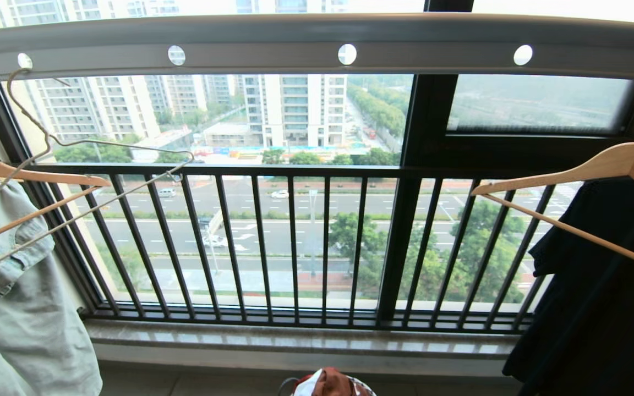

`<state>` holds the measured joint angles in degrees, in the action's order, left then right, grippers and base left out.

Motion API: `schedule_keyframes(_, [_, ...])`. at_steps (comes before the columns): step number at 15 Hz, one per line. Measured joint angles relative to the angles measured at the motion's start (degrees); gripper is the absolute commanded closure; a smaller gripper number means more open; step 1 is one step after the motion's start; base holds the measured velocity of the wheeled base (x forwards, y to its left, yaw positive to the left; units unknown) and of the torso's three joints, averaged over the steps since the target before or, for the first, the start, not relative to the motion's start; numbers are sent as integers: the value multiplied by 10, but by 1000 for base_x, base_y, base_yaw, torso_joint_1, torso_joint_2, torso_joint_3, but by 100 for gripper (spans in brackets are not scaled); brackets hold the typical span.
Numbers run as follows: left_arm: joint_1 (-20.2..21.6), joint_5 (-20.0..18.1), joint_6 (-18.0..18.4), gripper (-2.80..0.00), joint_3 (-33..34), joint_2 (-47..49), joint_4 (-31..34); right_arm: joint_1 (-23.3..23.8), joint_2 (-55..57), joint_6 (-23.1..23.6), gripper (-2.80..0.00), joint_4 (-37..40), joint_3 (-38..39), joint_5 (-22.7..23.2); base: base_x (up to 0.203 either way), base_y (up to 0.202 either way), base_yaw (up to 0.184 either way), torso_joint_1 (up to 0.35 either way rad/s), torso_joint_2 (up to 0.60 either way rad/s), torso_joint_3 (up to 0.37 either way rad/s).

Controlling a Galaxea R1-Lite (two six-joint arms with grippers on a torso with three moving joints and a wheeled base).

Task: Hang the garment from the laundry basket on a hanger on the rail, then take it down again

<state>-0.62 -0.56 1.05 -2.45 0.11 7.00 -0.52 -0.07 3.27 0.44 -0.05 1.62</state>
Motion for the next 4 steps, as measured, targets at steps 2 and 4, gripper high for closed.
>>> schedule_keyframes(2, [0, 0, 0, 0, 0, 0, 0, 0, 0, 0, 0, 0, 0, 0, 0, 0, 0, 0, 0, 0])
schedule_keyframes(4, [0, 0, 0, 0, 0, 0, 0, 0, 0, 0, 0, 0, 0, 0, 0, 0, 0, 0, 0, 0])
